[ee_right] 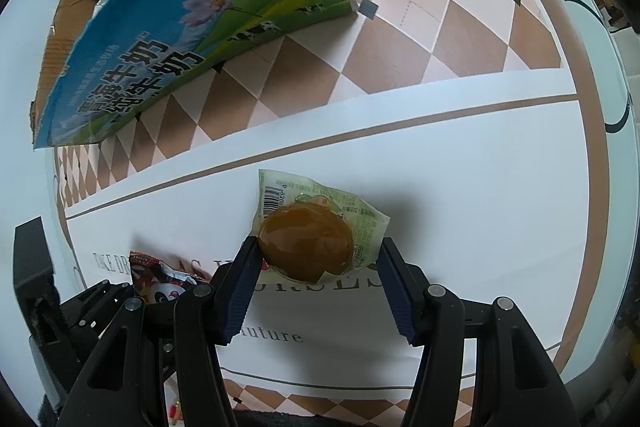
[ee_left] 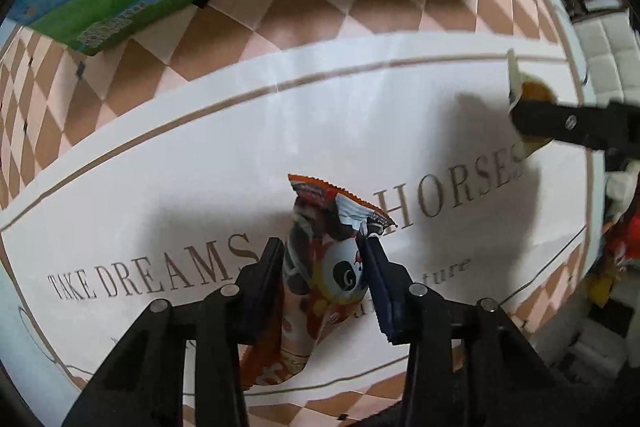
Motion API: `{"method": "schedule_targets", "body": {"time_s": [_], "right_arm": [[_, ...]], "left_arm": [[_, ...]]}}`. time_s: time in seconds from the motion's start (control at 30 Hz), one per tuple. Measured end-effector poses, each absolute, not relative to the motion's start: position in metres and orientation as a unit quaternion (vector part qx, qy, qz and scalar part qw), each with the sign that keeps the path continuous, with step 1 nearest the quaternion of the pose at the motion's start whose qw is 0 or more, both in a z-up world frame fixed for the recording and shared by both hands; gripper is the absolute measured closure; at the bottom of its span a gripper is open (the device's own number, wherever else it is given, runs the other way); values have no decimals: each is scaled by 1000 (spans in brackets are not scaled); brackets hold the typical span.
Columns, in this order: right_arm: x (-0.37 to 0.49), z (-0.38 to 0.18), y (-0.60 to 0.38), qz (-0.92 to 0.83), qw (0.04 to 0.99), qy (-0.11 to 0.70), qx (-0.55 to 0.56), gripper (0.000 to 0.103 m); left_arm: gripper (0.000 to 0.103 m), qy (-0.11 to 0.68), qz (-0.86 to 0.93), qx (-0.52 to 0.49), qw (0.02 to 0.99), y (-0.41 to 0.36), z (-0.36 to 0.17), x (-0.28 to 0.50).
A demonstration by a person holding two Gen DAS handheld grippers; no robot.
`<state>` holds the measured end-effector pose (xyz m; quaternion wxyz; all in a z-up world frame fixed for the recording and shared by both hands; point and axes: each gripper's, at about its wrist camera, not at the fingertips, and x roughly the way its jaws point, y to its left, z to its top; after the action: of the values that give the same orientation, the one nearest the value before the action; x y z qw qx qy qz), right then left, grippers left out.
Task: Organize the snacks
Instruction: 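Carry the pastry and panda bag into the box and release both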
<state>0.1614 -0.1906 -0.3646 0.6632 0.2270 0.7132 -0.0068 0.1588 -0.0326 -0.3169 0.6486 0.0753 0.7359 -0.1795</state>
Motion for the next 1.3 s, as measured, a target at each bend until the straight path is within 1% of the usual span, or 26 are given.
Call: {"method": "schedule_targets", "body": {"time_s": [0.17, 0.23, 0.47, 0.63, 0.7, 0.87, 1.03, 1.17, 1.27, 1.3], "right_arm": [[166, -344, -190, 7, 675, 700, 233, 42], [169, -330, -189, 15, 684, 692, 233, 42], [201, -252, -196, 51, 727, 642, 239, 42], [243, -212, -202, 58, 754, 615, 226, 42], [263, -205, -207, 54, 760, 609, 220, 42], [307, -212, -208, 44, 762, 613, 203, 42], [335, -244, -202, 46, 744, 636, 199, 42], [344, -274, -196, 57, 719, 662, 204, 41], [347, -300, -192, 76, 683, 692, 221, 39], [347, -307, -193, 77, 671, 701, 229, 34]], "left_arm": [[65, 730, -193, 25, 655, -16, -278, 181], [65, 723, -198, 0, 662, -14, -252, 193], [65, 656, -230, -49, 717, -17, -157, 253], [65, 626, -235, -51, 742, -30, -139, 315], [65, 626, -227, -51, 744, -32, -141, 336], [65, 648, -215, -56, 728, -44, -178, 385], [65, 696, -205, -72, 684, -52, -232, 420], [64, 719, -206, -72, 660, -56, -257, 423], [64, 737, -194, -72, 643, -56, -274, 422], [62, 740, -192, -72, 641, -56, -276, 422]]}}
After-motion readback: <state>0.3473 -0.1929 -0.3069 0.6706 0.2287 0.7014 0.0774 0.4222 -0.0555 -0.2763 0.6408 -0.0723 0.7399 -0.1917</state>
